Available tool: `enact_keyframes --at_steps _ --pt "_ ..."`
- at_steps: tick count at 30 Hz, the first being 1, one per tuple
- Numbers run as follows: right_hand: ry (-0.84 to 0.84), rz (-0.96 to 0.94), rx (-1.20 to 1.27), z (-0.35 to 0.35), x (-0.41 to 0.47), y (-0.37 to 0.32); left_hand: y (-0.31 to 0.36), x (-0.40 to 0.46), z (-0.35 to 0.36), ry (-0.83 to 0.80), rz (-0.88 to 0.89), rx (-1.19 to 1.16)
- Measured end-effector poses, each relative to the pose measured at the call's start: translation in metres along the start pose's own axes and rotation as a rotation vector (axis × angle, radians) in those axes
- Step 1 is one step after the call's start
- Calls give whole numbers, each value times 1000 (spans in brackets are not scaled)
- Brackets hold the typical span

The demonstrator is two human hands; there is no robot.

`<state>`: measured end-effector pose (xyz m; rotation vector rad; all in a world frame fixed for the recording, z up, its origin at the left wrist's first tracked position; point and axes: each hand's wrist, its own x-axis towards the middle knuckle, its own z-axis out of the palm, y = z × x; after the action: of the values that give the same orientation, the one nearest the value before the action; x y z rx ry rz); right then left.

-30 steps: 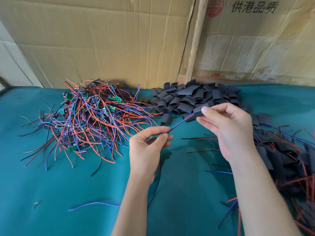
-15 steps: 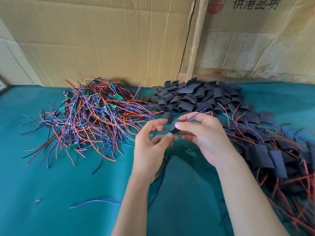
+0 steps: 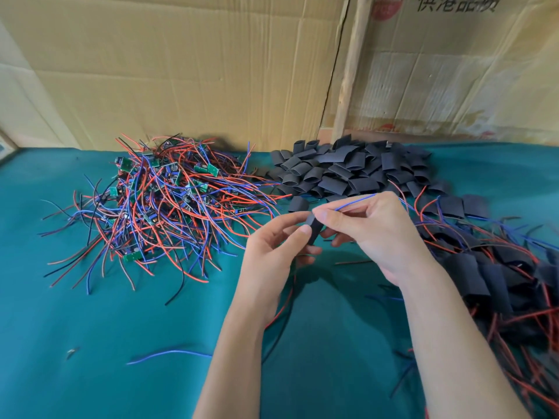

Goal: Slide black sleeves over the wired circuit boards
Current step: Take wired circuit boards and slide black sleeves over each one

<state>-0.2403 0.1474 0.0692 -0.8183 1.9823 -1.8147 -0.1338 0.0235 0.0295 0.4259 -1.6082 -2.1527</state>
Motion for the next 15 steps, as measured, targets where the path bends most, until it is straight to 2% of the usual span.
enact_keyframes --at_steps 6,12,15 --pt "130 -117 -40 -4 1 -10 -1 0 3 -55 -96 -99" --pt "290 -145 -74 -4 4 -6 0 -2 5 -86 48 45" --pt "316 -112 -103 -8 5 -1 -1 -3 7 -123 112 110"
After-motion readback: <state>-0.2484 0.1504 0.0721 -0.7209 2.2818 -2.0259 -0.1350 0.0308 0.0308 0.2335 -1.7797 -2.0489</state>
